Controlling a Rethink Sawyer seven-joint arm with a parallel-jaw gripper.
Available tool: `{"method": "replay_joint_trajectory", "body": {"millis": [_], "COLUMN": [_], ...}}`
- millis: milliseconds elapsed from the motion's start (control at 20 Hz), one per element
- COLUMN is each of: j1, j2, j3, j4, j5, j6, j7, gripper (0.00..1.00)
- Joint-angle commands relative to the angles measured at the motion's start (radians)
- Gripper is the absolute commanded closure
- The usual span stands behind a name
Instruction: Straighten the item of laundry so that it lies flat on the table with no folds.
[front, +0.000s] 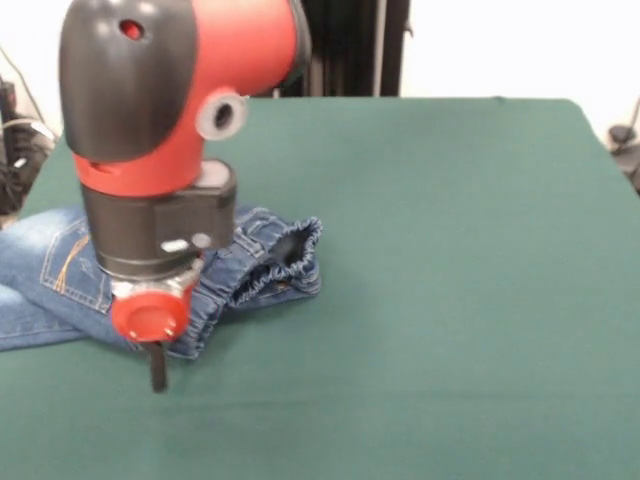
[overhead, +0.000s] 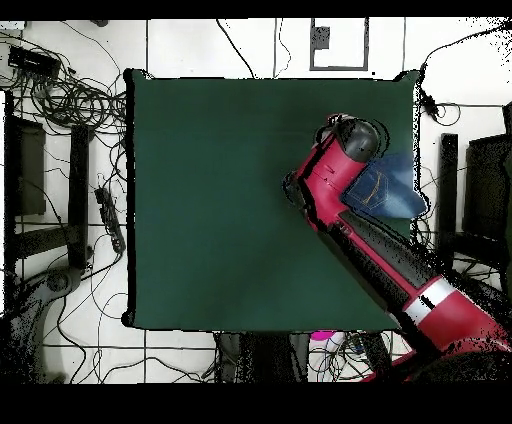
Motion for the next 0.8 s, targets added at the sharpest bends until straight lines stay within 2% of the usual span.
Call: {"method": "replay_joint_trajectory", "body": {"millis": [50, 250, 500, 600, 800], "j1": [-0.104, -0.205, -0.293, -0.299, -0.284], "j2": [-0.115, -0.228, -0.266, -0.262, -0.220], "j3": [-0.040, 0.030, 0.098, 0.094, 0.048], "j4": [0.205, 0.283, 0.288, 0.281, 0.265], "j5": [0.177, 0.315, 0.391, 0.377, 0.274], "j6": [0.052, 0.007, -0.030, -0.033, 0.031], "j7": [-0.133, -0.301, -0.436, -0.437, -0.357], "gripper": [0.00, 0.00, 0.00, 0.00, 0.00]}}
